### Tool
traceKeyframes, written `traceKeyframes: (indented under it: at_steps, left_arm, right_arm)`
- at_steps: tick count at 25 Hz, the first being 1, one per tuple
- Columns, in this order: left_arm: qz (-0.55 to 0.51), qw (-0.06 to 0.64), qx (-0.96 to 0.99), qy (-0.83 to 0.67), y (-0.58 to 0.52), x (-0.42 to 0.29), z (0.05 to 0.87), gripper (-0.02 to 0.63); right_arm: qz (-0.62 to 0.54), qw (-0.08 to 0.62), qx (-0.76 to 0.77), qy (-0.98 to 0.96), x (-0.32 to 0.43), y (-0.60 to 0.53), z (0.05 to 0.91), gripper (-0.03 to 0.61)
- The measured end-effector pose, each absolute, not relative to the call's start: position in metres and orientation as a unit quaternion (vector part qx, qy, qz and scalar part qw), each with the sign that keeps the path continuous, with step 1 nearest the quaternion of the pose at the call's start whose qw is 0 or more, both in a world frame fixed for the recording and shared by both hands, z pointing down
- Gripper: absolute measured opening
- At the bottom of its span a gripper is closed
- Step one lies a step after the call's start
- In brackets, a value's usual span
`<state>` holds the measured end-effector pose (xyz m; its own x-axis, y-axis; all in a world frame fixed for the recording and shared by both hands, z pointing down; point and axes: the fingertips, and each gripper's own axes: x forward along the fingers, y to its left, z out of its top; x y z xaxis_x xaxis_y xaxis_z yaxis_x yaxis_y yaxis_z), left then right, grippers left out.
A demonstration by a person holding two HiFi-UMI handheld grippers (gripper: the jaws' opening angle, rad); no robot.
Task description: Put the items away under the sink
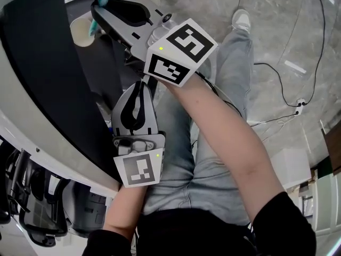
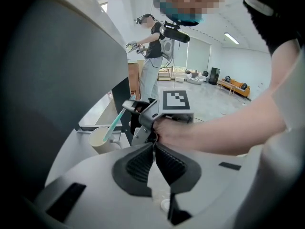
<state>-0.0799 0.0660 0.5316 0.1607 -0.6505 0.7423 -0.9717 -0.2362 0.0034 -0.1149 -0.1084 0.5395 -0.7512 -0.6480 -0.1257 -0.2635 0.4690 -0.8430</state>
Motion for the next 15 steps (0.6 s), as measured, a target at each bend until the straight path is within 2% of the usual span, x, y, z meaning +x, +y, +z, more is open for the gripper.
traceKeyframes:
  at_steps: [15]
  left_arm:
    - [0.312, 0.258, 0.712, -0.574, 0.067, -0.085, 0.532, 0.035]
  right_arm:
    - [-0.417, 0.134, -0.208, 0.875, -0.159, -0.076, 0.553, 0.050]
